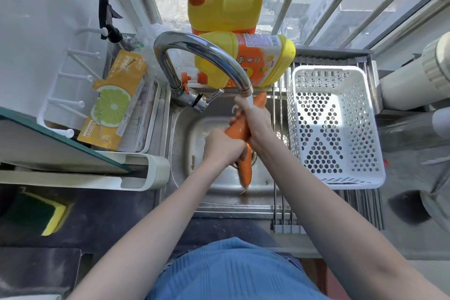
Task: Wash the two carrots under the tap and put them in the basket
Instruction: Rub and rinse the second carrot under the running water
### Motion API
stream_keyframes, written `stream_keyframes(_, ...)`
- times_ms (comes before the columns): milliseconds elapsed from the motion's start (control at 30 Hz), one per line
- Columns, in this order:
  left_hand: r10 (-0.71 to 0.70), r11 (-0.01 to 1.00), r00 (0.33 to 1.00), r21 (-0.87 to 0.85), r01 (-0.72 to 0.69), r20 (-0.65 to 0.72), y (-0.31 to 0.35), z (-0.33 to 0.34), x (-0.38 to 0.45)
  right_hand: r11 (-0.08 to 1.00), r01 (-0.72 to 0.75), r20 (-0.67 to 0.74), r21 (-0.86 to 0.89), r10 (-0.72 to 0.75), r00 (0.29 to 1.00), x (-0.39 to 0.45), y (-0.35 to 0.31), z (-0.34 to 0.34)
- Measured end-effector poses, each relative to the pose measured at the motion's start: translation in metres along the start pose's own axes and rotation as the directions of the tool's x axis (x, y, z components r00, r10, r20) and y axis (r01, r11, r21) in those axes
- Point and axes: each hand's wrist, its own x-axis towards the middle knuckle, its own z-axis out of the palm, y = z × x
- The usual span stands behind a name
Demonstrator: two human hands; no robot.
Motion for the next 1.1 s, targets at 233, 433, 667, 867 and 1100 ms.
stream_keyframes(233, 0.112, 0.991, 0.988, 0.088, -0.103, -0.111, -0.006, 0.011, 0.001, 0.988, -0.082, 0.002, -0.134, 0.083, 0.997, 0.002, 0.004, -0.003)
stream_keyframes(433, 0.021, 0.998, 0.999, 0.054, -0.023, 0.033, -0.017, 0.008, -0.005, 0.967, -0.228, 0.091, 0.111, 0.218, 0.972, 0.005, 0.008, -0.009)
stream_keyframes(667, -0.09, 0.91, 0.929, -0.349, 0.223, 0.359, -0.012, -0.009, -0.008, 0.877, -0.237, 0.414, 0.418, 0.048, 0.909, 0.002, 0.003, -0.007)
stream_keyframes(867, -0.082, 0.793, 0.735, -0.402, 0.457, 0.674, -0.012, -0.025, -0.006, 0.79, -0.274, 0.498, 0.549, -0.047, 0.866, 0.014, 0.006, -0.008)
stream_keyframes(1100, 0.048, 0.5, 0.555, -0.501, 0.706, 0.83, -0.04, -0.029, 0.009, 0.84, -0.248, 0.254, 0.483, 0.137, 0.957, 0.023, -0.013, -0.001)
